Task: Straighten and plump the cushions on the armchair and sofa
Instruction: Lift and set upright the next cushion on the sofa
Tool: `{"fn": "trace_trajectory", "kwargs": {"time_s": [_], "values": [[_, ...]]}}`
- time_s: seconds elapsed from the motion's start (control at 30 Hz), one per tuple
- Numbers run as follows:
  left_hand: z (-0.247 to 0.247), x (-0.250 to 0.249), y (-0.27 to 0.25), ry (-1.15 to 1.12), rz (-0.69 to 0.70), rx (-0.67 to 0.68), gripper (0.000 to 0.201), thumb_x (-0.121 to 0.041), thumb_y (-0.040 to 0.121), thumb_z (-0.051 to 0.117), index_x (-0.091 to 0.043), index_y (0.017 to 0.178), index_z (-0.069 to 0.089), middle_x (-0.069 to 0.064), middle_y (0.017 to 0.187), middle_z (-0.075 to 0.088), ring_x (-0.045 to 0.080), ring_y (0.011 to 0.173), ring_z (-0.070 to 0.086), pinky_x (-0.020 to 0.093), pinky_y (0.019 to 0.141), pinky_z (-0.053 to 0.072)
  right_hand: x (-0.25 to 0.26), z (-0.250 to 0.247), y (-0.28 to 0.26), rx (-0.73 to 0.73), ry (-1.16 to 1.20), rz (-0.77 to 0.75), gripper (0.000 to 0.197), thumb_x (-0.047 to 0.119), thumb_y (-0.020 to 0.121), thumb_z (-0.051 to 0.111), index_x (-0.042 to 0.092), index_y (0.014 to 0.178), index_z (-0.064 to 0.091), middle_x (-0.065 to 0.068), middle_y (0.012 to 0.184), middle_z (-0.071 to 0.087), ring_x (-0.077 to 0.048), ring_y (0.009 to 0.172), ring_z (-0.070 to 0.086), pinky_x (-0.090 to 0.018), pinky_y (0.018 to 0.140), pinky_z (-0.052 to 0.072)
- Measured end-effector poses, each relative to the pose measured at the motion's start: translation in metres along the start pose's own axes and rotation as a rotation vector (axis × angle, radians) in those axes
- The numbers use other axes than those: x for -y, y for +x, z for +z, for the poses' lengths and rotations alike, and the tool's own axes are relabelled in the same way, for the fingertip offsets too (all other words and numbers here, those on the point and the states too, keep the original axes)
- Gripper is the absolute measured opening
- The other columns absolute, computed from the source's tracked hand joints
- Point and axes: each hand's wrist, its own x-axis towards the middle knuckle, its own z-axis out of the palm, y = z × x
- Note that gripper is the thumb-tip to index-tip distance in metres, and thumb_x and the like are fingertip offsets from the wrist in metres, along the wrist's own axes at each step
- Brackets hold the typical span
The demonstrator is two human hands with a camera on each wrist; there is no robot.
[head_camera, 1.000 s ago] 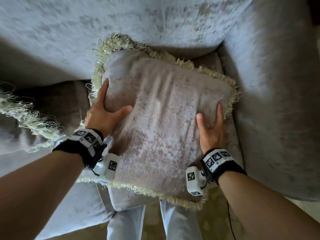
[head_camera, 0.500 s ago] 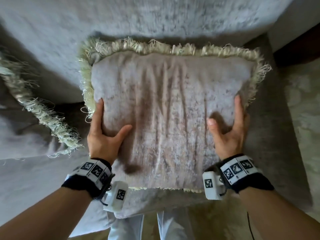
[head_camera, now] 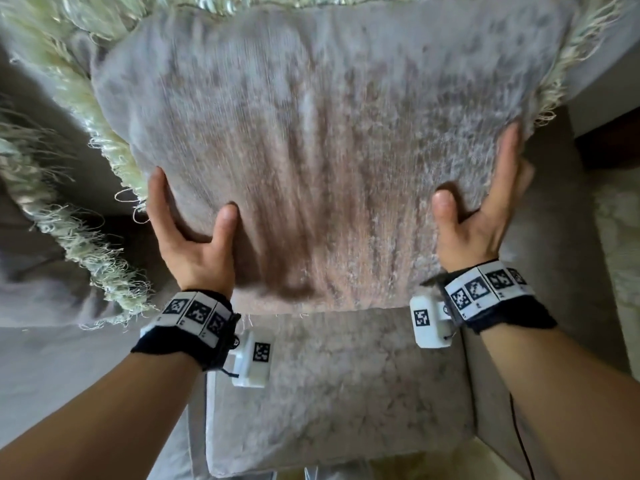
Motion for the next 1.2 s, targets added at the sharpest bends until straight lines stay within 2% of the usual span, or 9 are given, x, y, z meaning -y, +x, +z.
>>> {"fn": "trace_trajectory", "kwargs": {"time_s": [0.2, 0.33, 0.47, 0.57, 0.63, 0.7, 0.8, 0.97, 1.2], "values": [[0.015, 0.039, 0.005, 0.014, 0.017, 0.016, 0.086, -0.043, 0.088, 0.073, -0.012, 0.150, 0.022, 0.025, 0.155, 0.033, 0.038, 0.148, 0.031, 0.058, 0.120, 0.024, -0.036, 0.020, -0.007, -0.017, -0.058, 0.043, 0.098, 0.065, 0.091, 0.050, -0.002, 0.156, 0.022, -0.003, 0.142, 0.027, 0.002, 0.142, 0.028, -0.018, 0.116, 0.024], [0.020, 0.044, 0.004, 0.064, -0.002, -0.004, 0.091, -0.050, 0.089, 0.070, -0.010, 0.152, 0.018, 0.011, 0.157, 0.029, 0.024, 0.152, 0.025, 0.048, 0.124, 0.020, -0.044, 0.029, -0.006, 0.002, -0.074, 0.036, 0.104, 0.072, 0.091, 0.040, -0.008, 0.154, 0.020, -0.001, 0.144, 0.025, 0.019, 0.140, 0.016, -0.003, 0.111, 0.011], [0.014, 0.034, -0.002, 0.210, -0.078, -0.045, 0.086, -0.048, 0.090, 0.068, -0.014, 0.155, 0.023, -0.004, 0.144, 0.032, -0.006, 0.138, 0.030, 0.020, 0.120, 0.020, -0.047, 0.016, -0.010, 0.024, -0.114, 0.106, 0.094, 0.069, 0.089, 0.048, 0.014, 0.160, 0.020, -0.011, 0.148, 0.032, -0.007, 0.141, 0.035, -0.012, 0.111, 0.030], [0.010, 0.001, -0.004, 0.350, -0.174, -0.090, 0.073, -0.045, 0.090, 0.067, -0.020, 0.151, 0.034, 0.016, 0.143, 0.033, 0.017, 0.121, 0.043, 0.019, 0.102, 0.034, -0.037, -0.001, -0.010, 0.067, -0.162, 0.120, 0.084, 0.059, 0.090, 0.056, 0.023, 0.159, 0.025, -0.020, 0.144, 0.037, 0.005, 0.127, 0.042, -0.010, 0.105, 0.034], [0.007, -0.022, -0.002, 0.416, -0.208, -0.096, 0.064, -0.042, 0.091, 0.066, -0.017, 0.145, 0.042, 0.020, 0.141, 0.033, 0.019, 0.116, 0.043, 0.024, 0.097, 0.035, -0.023, -0.013, -0.007, 0.105, -0.213, 0.139, 0.077, 0.053, 0.091, 0.060, 0.022, 0.156, 0.034, -0.019, 0.142, 0.039, -0.009, 0.131, 0.041, -0.008, 0.104, 0.030], [0.001, -0.045, 0.001, 0.492, -0.237, -0.069, 0.059, -0.041, 0.089, 0.065, -0.015, 0.139, 0.049, 0.019, 0.139, 0.036, 0.025, 0.117, 0.047, 0.030, 0.098, 0.039, -0.007, -0.027, -0.004, 0.132, -0.298, 0.124, 0.065, 0.052, 0.092, 0.060, 0.018, 0.146, 0.049, -0.016, 0.137, 0.045, -0.024, 0.130, 0.044, -0.028, 0.106, 0.039], [-0.010, -0.086, 0.004, 0.663, -0.259, 0.088, 0.049, -0.041, 0.088, 0.062, -0.016, 0.129, 0.057, 0.015, 0.132, 0.051, 0.030, 0.114, 0.058, 0.039, 0.097, 0.046, 0.027, -0.047, 0.009, 0.320, -0.421, 0.114, 0.059, 0.060, 0.092, 0.052, 0.016, 0.130, 0.062, -0.011, 0.131, 0.056, -0.029, 0.123, 0.052, -0.048, 0.102, 0.045], [-0.025, -0.166, -0.004, 0.768, -0.205, 0.580, 0.036, -0.039, 0.095, 0.062, -0.021, 0.125, 0.060, -0.003, 0.112, 0.069, 0.016, 0.100, 0.067, 0.037, 0.092, 0.053, 0.096, -0.082, 0.031, 0.764, -0.620, 0.005, 0.053, 0.056, 0.094, 0.054, 0.020, 0.133, 0.060, -0.002, 0.123, 0.066, -0.024, 0.112, 0.061, -0.040, 0.091, 0.051], [-0.051, -0.251, -0.033, 0.990, -0.055, 0.937, 0.044, -0.046, 0.094, 0.061, -0.031, 0.135, 0.053, -0.007, 0.116, 0.071, 0.014, 0.101, 0.068, 0.041, 0.098, 0.052, 0.177, -0.134, 0.028, 0.973, -0.719, -0.074, 0.051, 0.056, 0.095, 0.053, 0.020, 0.130, 0.060, 0.000, 0.116, 0.069, -0.023, 0.103, 0.065, -0.038, 0.087, 0.054]]}}
